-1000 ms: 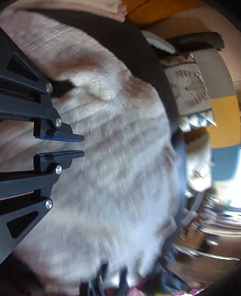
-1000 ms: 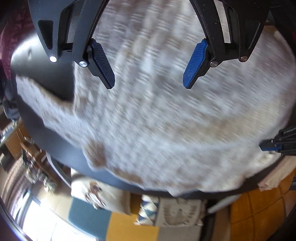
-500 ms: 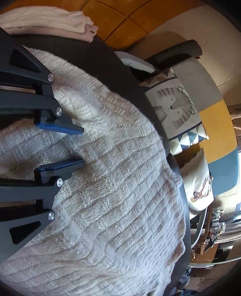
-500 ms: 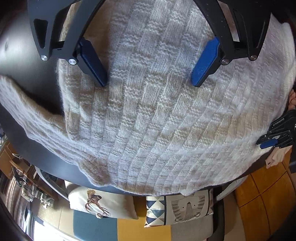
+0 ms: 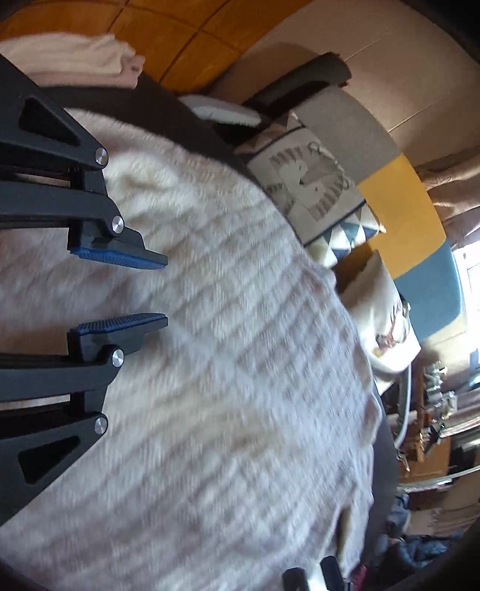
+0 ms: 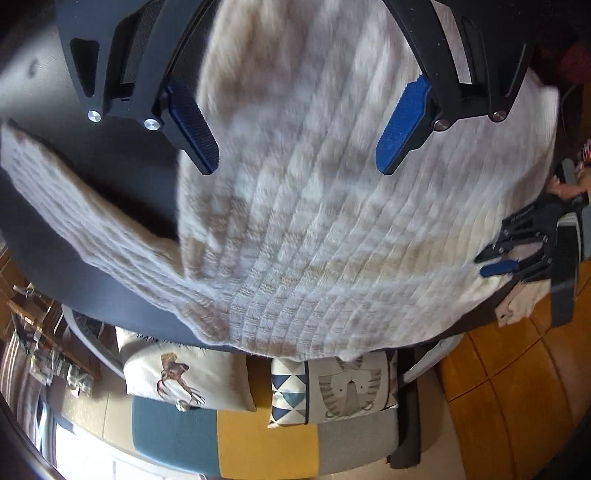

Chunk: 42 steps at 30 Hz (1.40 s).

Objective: Fold clothes

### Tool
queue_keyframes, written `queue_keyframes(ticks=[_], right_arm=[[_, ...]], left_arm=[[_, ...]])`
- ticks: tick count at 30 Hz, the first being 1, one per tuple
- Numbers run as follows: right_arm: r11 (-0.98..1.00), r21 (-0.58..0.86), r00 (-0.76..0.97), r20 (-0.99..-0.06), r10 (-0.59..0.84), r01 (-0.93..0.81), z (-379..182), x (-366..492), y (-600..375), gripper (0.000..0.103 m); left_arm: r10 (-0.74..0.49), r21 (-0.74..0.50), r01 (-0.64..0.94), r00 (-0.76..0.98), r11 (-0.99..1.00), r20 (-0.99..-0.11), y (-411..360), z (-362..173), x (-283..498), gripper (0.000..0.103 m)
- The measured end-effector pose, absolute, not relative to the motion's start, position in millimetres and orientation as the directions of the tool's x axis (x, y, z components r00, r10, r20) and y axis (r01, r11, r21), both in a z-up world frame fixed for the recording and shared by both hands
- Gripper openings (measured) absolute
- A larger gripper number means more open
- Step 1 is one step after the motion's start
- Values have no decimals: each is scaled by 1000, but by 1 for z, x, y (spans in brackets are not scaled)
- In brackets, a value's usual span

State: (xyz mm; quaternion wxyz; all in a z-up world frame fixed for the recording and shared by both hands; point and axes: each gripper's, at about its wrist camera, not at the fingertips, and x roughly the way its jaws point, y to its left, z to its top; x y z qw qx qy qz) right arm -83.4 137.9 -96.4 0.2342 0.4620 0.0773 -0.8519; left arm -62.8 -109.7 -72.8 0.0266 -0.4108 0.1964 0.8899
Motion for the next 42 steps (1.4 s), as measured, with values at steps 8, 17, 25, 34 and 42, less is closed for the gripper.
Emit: queue_keyframes(ticks=[8, 17, 25, 34, 42], right_arm=[[-856, 60, -444, -835, -326, 514, -82, -1, 170, 90], [-886, 22, -419, -876, -241, 464, -118, 17, 174, 70], [-894, 44, -426, -868, -255, 445, -115, 15, 181, 20], [-914, 68, -435, -864, -254, 399, -102, 29, 200, 9], [-936, 32, -435, -880, -193, 351, -106, 39, 228, 0]], left_arm=[[-59, 260, -227, -637, -939, -769, -99, -83, -38, 24], [-6, 115, -130, -638, -985, -770, -126, -84, -26, 25], [-6, 42, -40, -650, -998, -760, -145, -84, -15, 25], [-38, 78, -33, -644, -996, -764, -149, -90, -14, 25], [-62, 114, -36, -657, -993, -751, -144, -92, -12, 25]])
